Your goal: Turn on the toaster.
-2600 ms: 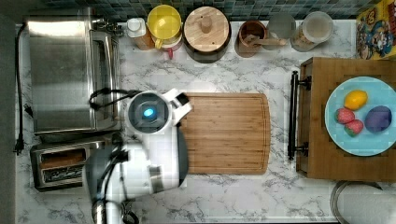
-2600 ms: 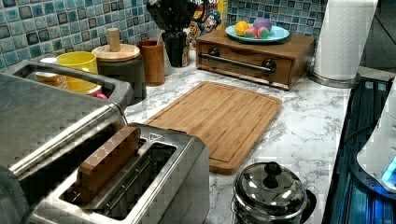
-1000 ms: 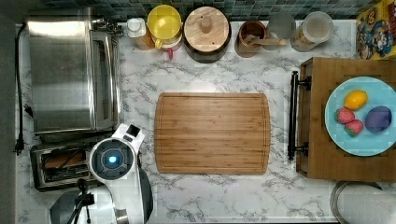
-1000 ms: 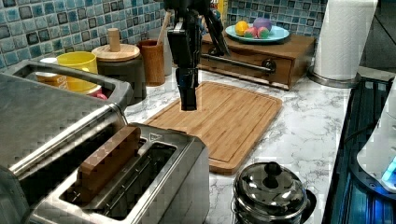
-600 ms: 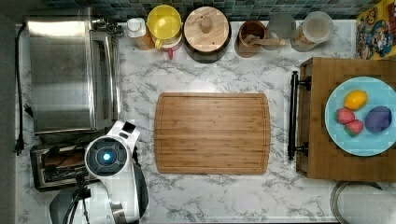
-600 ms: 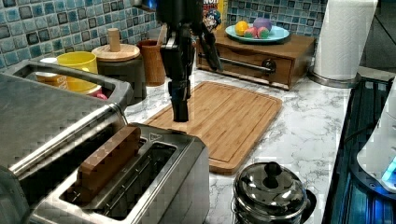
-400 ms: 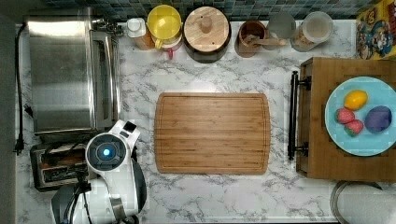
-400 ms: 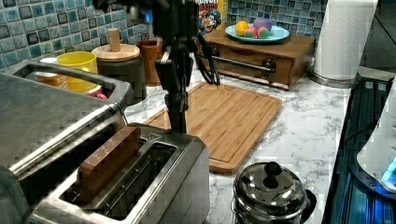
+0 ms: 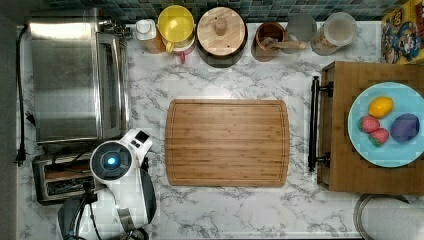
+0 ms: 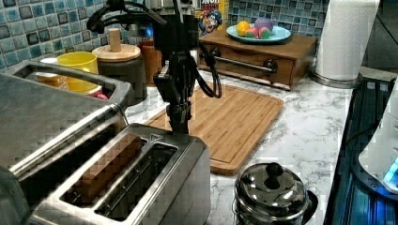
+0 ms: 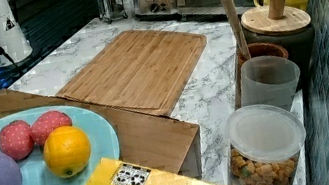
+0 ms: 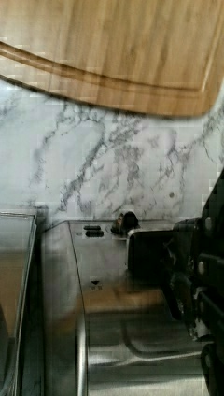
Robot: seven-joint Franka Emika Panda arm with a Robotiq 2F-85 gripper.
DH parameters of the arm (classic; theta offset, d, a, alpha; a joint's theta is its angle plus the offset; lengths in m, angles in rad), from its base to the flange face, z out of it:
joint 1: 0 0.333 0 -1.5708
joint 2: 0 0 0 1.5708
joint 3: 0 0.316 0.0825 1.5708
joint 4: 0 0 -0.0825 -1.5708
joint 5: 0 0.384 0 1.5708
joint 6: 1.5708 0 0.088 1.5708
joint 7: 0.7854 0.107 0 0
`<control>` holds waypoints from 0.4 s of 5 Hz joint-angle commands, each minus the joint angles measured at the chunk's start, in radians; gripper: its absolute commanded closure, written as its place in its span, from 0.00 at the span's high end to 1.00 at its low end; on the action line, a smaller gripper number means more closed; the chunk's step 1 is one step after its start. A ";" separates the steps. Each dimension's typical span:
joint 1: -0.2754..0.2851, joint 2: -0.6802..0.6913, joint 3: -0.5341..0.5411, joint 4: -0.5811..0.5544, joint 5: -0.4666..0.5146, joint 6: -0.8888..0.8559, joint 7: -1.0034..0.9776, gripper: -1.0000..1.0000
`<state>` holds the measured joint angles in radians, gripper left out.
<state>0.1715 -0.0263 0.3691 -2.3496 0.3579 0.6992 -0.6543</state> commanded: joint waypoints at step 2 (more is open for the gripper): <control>0.004 0.111 -0.008 0.062 -0.080 0.036 0.173 0.00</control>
<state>0.1887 0.0052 0.3672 -2.3438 0.3193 0.7266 -0.6045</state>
